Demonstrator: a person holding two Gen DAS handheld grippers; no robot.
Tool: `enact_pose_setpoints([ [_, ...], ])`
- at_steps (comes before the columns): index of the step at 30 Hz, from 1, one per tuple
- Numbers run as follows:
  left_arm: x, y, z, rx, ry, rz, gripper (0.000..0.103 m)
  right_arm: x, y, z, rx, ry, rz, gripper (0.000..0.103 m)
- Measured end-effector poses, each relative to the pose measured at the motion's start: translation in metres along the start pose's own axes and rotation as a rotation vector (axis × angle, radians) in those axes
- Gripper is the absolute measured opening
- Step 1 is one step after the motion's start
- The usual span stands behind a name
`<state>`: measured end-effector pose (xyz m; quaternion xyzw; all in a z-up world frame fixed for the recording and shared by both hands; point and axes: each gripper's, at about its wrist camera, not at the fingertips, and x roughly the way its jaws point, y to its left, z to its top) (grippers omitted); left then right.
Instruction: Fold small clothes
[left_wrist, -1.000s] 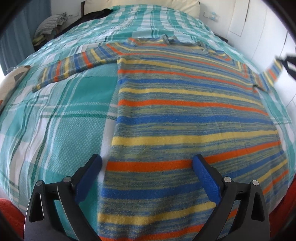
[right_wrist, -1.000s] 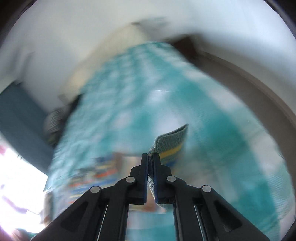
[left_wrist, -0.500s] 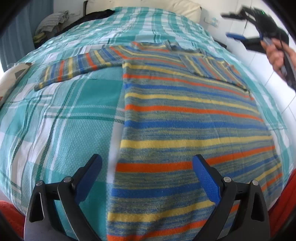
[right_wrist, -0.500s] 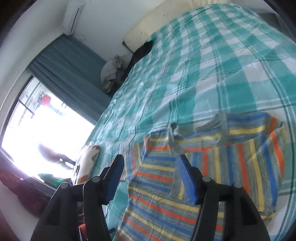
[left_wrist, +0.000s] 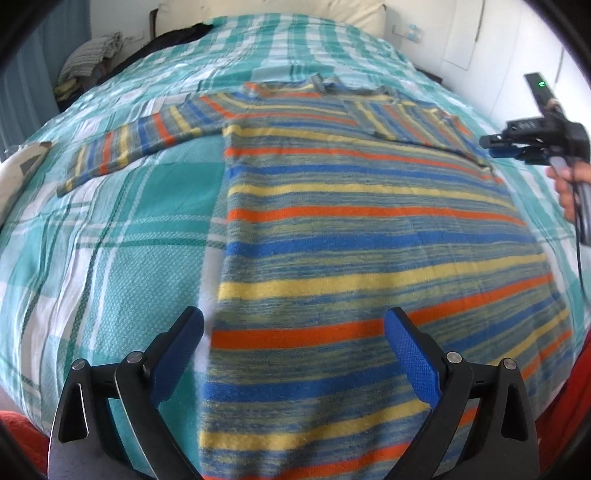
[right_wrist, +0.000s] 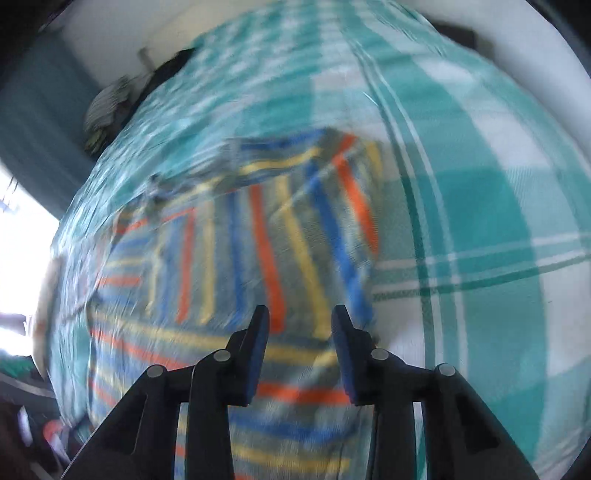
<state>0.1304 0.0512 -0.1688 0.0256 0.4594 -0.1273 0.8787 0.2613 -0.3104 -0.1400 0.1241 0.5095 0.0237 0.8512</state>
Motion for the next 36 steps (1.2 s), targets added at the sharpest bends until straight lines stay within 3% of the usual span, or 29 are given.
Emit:
enact_pose_setpoints([
  [6,0.002,-0.025,-0.007,0.065,0.01,-0.039,0.099,-0.047,0.076,-0.106,-0.332,-0.019,-0.155,0.045],
  [8,0.01,-0.03,-0.012,0.084,0.031,-0.019,0.101,-0.047,0.085,-0.141,-0.348,-0.013,-0.19,0.053],
  [11,0.01,-0.035,-0.014,0.104,0.024,0.007,0.102,-0.036,0.089,-0.179,-0.277,0.042,-0.222,0.054],
  [15,-0.008,-0.031,-0.018,0.05,-0.007,-0.021,0.101,-0.068,0.118,-0.2,-0.289,-0.119,-0.307,0.055],
  [18,-0.007,-0.037,-0.02,0.079,0.001,-0.021,0.101,-0.07,0.138,-0.212,-0.353,-0.167,-0.355,0.072],
  [20,0.008,-0.041,-0.025,0.105,0.06,-0.006,0.103,-0.049,0.141,-0.221,-0.391,-0.114,-0.347,0.077],
  [21,0.012,-0.044,-0.027,0.127,0.061,0.009,0.103,-0.03,0.14,-0.226,-0.405,-0.036,-0.329,0.076],
  [22,0.013,-0.047,-0.029,0.152,0.048,0.024,0.103,-0.02,0.138,-0.228,-0.395,-0.014,-0.323,0.077],
  [24,0.014,-0.048,-0.03,0.156,0.047,0.03,0.103,-0.021,0.134,-0.232,-0.379,-0.062,-0.35,0.086],
  [36,0.017,-0.048,-0.028,0.163,0.055,0.021,0.103,-0.016,0.132,-0.232,-0.364,-0.062,-0.355,0.091],
])
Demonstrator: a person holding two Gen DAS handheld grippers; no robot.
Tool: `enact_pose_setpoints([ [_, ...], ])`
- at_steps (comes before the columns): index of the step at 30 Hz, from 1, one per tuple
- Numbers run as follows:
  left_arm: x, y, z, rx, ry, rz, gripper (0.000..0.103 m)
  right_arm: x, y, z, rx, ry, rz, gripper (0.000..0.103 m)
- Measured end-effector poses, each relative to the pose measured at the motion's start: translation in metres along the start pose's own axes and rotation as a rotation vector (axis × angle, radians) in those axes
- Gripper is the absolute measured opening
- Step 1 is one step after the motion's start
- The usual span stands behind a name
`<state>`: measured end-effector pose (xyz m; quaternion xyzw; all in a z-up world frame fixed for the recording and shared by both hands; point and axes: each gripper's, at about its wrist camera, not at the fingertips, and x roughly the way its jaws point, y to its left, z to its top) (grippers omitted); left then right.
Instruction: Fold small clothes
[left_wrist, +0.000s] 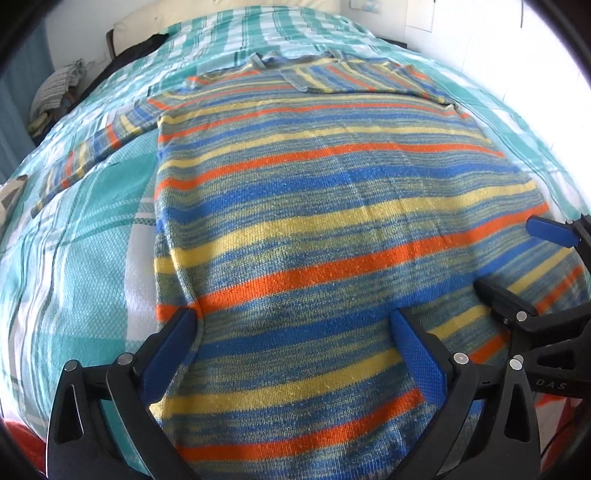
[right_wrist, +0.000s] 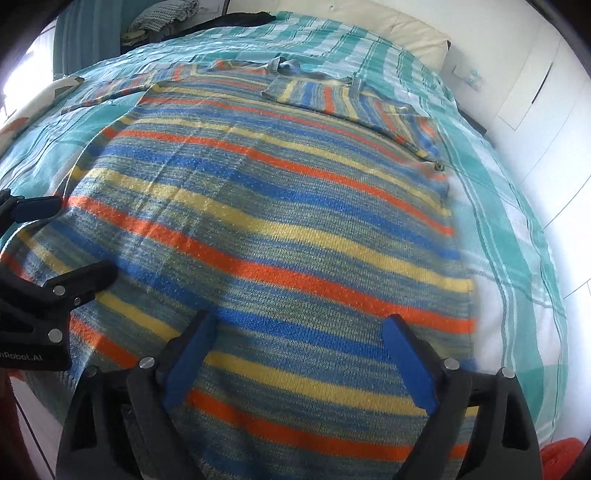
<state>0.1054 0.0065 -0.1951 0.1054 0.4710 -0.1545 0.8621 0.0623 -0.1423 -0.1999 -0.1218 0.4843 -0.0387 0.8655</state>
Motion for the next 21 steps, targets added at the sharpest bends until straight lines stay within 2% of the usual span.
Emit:
enact_pose_setpoints([
  [21,-0.0008,-0.0001,0.002,0.0,0.014,-0.006,0.103,0.0016,-0.0001,0.0013,0.003,0.007,-0.001,0.093],
])
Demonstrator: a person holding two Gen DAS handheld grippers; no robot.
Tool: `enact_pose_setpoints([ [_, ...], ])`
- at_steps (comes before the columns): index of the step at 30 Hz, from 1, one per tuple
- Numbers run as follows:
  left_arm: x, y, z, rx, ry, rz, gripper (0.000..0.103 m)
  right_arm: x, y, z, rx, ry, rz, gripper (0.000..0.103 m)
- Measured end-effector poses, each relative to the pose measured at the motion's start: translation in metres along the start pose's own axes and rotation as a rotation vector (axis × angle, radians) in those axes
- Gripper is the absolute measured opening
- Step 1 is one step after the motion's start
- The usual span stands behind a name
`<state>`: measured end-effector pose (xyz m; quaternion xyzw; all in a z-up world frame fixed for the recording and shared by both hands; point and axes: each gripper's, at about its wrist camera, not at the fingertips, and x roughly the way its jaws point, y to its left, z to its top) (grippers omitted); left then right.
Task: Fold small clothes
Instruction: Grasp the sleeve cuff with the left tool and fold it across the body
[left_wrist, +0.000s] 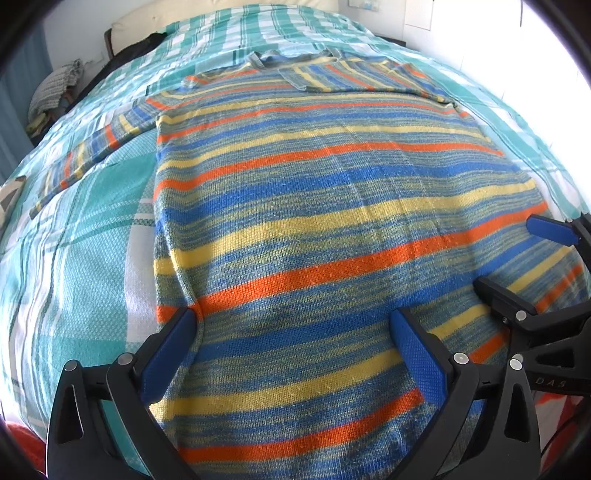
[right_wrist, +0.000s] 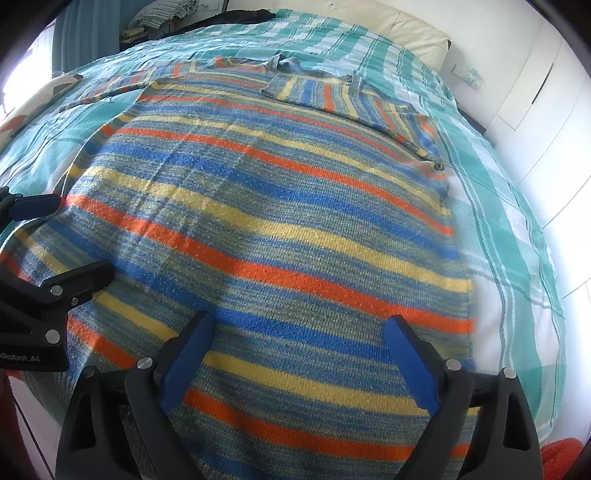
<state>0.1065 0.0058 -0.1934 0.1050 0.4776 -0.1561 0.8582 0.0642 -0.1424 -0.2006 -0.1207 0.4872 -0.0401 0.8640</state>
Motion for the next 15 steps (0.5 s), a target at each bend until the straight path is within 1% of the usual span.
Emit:
enact_pose_setpoints([
  [2,-0.008,0.005,0.006,-0.02,0.017,-0.028,0.101,-0.006,-0.011,0.002,0.048,-0.004,0.048,0.091],
  [3,-0.017,0.013,0.01,-0.045,0.011,-0.051,0.101,-0.014,-0.019,0.004,0.079,-0.018,0.067,0.088],
  [4,-0.028,0.023,0.013,-0.078,-0.013,-0.073,0.101,-0.022,-0.025,0.005,0.099,-0.042,0.07,0.087],
  [5,-0.037,0.034,0.017,-0.11,-0.036,-0.087,0.101,-0.037,-0.033,0.008,0.12,-0.098,0.069,0.088],
  [7,-0.05,0.073,0.028,-0.204,-0.08,-0.099,0.102,-0.059,-0.044,0.011,0.127,-0.181,0.054,0.089],
  [9,-0.049,0.119,0.038,-0.315,-0.09,-0.099,0.102,-0.067,-0.05,0.01,0.129,-0.213,0.055,0.089],
  [10,-0.044,0.156,0.043,-0.405,-0.088,-0.077,0.102,-0.066,-0.052,0.007,0.14,-0.216,0.067,0.089],
  [11,-0.039,0.191,0.047,-0.495,-0.096,-0.039,0.102,-0.063,-0.052,0.005,0.146,-0.206,0.081,0.089],
  [12,-0.036,0.221,0.048,-0.569,-0.105,-0.008,0.102,-0.058,-0.052,0.003,0.15,-0.188,0.094,0.089],
  [14,-0.027,0.29,0.05,-0.756,-0.119,0.069,0.101,-0.048,-0.049,0.0,0.144,-0.14,0.124,0.089],
  [15,-0.021,0.32,0.052,-0.829,-0.117,0.093,0.101,-0.046,-0.046,-0.001,0.136,-0.134,0.134,0.089],
])
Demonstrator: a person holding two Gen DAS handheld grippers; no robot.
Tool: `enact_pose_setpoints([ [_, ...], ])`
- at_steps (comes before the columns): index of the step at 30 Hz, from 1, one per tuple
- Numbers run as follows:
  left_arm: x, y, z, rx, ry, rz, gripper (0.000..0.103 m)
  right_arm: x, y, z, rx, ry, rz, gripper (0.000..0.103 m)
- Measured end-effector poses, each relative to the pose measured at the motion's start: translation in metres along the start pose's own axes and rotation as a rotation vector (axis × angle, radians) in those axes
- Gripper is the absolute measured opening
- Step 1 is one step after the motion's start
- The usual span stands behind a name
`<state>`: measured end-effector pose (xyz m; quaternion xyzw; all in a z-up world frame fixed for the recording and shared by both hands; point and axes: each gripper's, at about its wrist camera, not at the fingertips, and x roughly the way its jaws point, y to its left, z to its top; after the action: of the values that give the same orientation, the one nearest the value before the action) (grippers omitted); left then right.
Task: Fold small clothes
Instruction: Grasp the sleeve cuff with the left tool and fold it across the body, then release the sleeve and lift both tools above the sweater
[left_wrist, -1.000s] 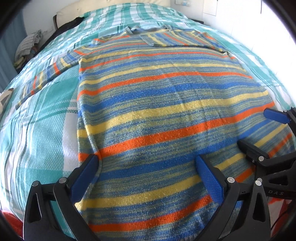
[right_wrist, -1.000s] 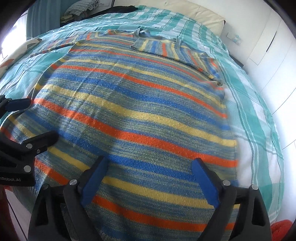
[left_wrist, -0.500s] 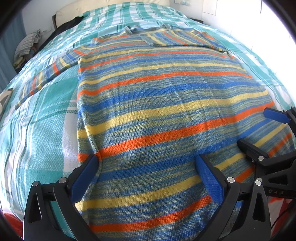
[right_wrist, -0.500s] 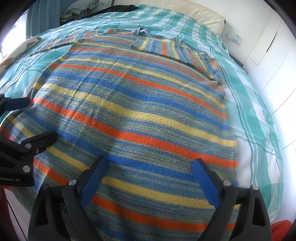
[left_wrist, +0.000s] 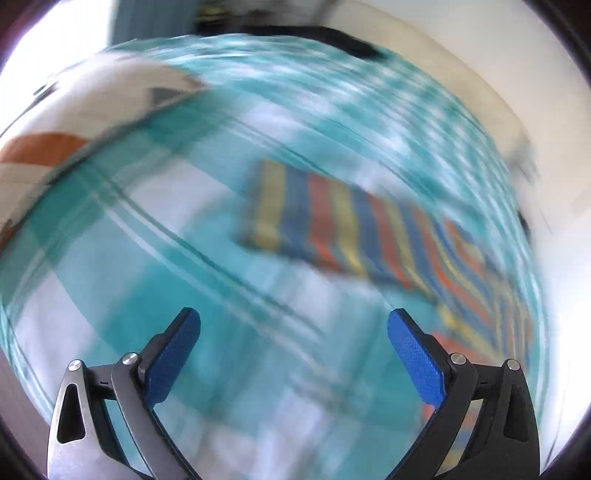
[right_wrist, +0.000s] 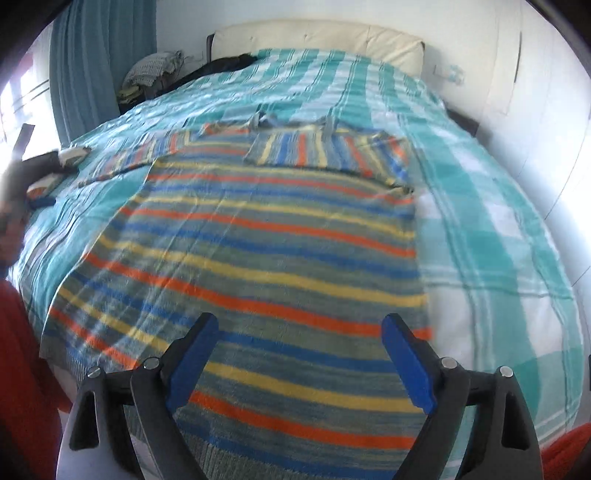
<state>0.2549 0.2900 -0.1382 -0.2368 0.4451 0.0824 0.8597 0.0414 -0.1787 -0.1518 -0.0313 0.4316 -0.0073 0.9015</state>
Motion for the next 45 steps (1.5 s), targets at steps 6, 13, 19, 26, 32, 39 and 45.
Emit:
enact_pose_setpoints([
  [6,0.062,0.003,0.049,0.054,0.074,0.087,0.101,0.002,0.021,0.0,-0.049,-0.021,0.031,0.089],
  [13,0.088,-0.049,0.04,0.253,0.096,0.188,0.004,0.002,0.031,-0.002,-0.089,-0.031,0.036,0.089],
  [19,0.02,-0.155,0.048,0.516,-0.072,0.134,0.003,-0.006,0.016,0.006,-0.012,-0.064,0.067,0.089],
  [26,-0.028,-0.323,-0.016,0.817,-0.113,-0.146,0.003,-0.011,0.012,0.008,0.016,-0.068,0.126,0.089],
  [32,0.012,-0.391,-0.089,0.903,0.099,-0.283,0.079,-0.015,0.002,0.008,0.036,-0.075,0.128,0.089],
  [39,0.035,-0.333,-0.082,0.76,0.066,-0.159,0.09,-0.008,-0.034,0.009,0.169,-0.049,0.128,0.089],
  [45,0.084,-0.254,-0.106,0.805,0.114,0.091,0.095,0.031,-0.042,0.005,0.19,0.113,0.137,0.089],
])
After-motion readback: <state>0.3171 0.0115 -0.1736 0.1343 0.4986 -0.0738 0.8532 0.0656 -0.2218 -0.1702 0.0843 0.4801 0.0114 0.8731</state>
